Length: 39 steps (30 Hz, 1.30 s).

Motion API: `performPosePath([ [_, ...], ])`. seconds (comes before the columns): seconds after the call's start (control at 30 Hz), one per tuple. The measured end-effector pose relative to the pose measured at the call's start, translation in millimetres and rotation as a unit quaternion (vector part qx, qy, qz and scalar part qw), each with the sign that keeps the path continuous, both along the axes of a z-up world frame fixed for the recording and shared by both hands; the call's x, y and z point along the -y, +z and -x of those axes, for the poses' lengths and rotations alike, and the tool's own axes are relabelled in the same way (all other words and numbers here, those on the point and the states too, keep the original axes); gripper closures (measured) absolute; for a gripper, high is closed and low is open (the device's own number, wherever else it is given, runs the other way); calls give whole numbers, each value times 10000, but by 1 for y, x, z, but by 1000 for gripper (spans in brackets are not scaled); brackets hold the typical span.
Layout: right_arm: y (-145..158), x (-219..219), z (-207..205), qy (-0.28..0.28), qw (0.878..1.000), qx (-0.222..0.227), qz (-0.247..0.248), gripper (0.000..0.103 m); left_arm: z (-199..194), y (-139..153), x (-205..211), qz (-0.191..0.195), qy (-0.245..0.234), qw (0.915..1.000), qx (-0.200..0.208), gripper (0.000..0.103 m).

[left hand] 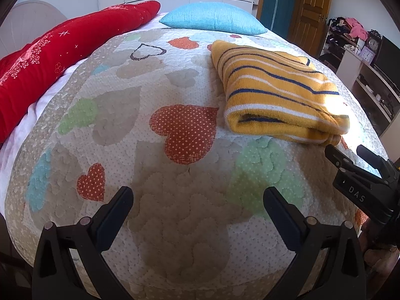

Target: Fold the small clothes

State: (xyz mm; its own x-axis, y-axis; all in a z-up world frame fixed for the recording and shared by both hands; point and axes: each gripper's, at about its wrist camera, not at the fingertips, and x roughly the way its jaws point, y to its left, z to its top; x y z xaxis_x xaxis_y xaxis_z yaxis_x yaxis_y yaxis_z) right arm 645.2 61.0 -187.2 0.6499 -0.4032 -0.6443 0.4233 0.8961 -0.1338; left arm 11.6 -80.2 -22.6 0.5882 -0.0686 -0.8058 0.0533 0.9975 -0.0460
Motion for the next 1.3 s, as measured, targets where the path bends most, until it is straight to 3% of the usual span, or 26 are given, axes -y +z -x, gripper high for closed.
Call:
performPosePath([
  [0.37,-10,6,-4,-109,9996,-228,-89,15,-5,-23,2,77,-41,9991,-406,0],
  [1.3,-20,11,-5,-250,9992,-300,-133,7,-8,-29,1,113,59,9987,-502,0],
])
